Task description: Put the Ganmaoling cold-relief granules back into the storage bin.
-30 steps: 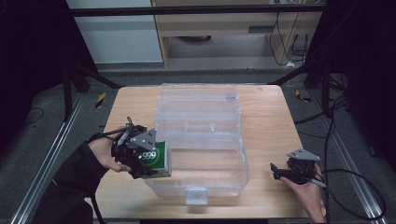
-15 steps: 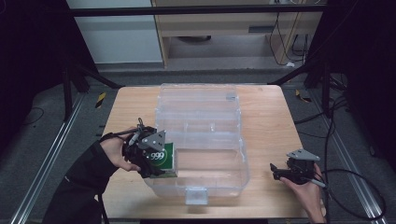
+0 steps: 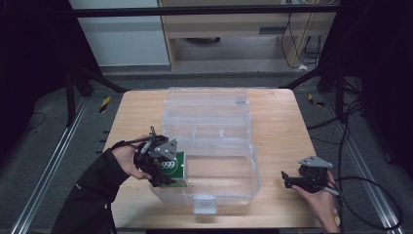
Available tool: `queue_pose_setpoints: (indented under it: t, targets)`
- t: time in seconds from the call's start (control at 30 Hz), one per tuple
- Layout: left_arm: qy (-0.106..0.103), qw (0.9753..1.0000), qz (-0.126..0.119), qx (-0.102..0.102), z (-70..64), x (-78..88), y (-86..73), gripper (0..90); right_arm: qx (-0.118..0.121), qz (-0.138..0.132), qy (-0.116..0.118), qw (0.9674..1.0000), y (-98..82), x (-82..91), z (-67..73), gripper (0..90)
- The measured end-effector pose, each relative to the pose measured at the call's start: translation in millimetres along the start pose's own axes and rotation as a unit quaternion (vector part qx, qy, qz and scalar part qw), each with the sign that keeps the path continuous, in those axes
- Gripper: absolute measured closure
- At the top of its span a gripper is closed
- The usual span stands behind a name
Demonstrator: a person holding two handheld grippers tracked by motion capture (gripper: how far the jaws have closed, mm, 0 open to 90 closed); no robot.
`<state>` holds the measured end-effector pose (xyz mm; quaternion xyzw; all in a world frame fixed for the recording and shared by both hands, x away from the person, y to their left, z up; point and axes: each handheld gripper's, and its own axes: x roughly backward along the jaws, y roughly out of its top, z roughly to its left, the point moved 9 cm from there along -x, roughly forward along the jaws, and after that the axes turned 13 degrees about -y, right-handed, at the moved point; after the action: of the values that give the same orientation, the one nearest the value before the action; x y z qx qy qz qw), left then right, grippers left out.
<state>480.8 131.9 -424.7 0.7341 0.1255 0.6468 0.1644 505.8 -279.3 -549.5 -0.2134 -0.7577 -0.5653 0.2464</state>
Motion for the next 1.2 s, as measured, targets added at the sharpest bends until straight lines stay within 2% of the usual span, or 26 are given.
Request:
queue_pose_setpoints:
  t: [0.9, 1.2]
  targets:
    - [-0.013, 0.9996, 0.018, 0.015, 5.5, -33.3, -20.7, 15.0, 0.006, 0.003, 0.001, 1.0000, -1.2, -1.2, 1.3, 3.6]
    - [-0.010, 0.9995, 0.026, 0.017, 6.9, -42.2, -23.9, 14.7, 0.006, 0.006, 0.003, 1.0000, -1.7, -1.4, 1.6, 3.2]
